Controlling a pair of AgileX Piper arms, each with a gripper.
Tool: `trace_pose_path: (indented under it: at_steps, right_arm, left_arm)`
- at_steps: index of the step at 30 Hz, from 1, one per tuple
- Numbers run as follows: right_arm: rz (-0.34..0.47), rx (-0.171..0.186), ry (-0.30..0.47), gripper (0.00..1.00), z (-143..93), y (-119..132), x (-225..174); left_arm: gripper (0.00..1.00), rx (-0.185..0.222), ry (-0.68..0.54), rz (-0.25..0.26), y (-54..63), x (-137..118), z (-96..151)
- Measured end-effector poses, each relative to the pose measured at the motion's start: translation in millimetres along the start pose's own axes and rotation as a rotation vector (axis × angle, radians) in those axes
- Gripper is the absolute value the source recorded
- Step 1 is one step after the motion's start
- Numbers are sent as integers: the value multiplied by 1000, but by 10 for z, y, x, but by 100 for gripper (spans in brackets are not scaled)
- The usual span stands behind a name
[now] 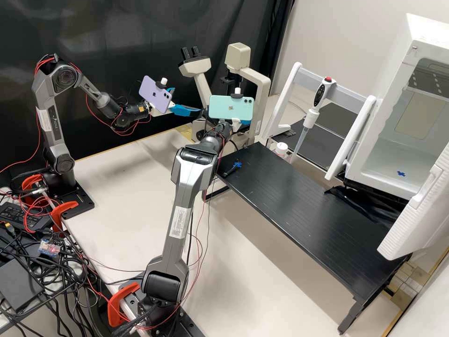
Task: Move the petri dish to the bench
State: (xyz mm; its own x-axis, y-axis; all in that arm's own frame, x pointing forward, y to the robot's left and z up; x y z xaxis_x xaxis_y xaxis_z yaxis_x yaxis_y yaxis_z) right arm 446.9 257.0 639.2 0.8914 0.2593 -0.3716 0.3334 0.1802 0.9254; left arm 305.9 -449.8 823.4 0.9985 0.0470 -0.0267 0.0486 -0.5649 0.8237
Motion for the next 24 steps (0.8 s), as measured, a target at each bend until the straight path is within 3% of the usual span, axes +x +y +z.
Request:
trace_pose_path:
  at_steps: [5, 12, 24]
  right_arm:
    - [-13, 21, -7, 100, 28, -51, 55]
    - [-38, 84, -18, 100, 44, -117, 4]
    - [-55, 84, -4, 100, -49, -125, 16]
  left_arm:
    - [100, 0, 0, 0, 0, 0, 0]
    - [100, 0, 0, 0, 0, 0, 0]
    - [100, 0, 0, 0, 0, 0, 0]
